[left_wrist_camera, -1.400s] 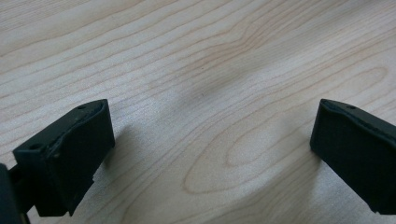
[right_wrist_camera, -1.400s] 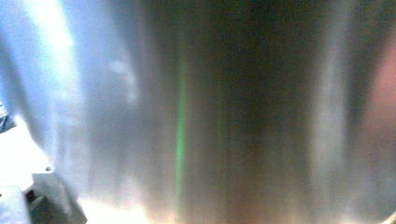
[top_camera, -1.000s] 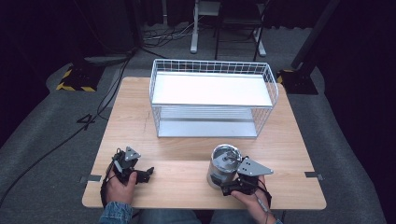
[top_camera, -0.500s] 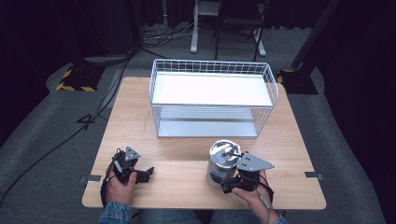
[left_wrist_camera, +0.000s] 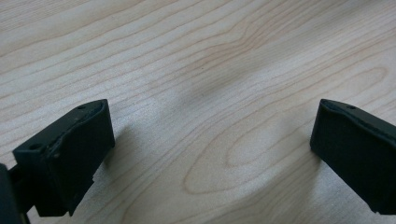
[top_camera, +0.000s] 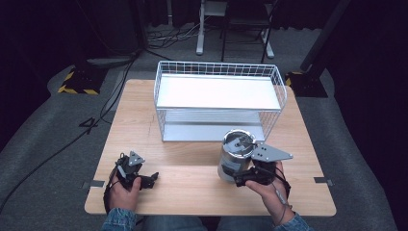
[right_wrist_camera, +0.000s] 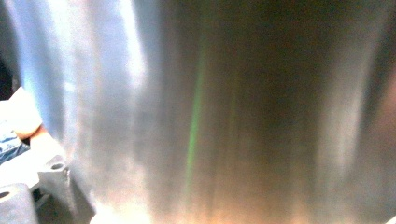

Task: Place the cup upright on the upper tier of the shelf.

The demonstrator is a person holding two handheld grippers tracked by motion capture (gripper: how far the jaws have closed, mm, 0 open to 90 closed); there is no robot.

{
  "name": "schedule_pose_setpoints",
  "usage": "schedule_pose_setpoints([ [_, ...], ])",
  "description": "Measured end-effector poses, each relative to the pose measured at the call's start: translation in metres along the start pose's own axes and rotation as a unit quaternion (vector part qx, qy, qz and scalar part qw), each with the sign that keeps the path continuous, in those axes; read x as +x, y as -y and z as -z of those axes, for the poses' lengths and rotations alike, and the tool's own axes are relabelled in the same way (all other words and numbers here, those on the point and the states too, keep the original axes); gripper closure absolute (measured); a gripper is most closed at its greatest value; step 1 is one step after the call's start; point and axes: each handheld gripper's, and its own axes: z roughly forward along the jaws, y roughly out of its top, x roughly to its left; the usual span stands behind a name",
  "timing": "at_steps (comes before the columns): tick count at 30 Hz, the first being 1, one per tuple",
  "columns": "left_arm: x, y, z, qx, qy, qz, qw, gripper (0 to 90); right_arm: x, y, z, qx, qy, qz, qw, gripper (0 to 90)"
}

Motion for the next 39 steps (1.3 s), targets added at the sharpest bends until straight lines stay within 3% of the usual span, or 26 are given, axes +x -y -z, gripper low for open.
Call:
schedule_pose_setpoints([
  [21,0.0,0.0,0.0,0.0,0.0,-0.001,1.0,0.2,-0.029,-0.08,0.015,-0.017,0.03,-0.006,0.9994,3.9],
  [39,0.0,0.0,0.0,0.0,-0.001,0.0,1.0,0.2,-0.053,-0.137,0.012,-0.034,0.051,-0.01,0.998,3.9],
])
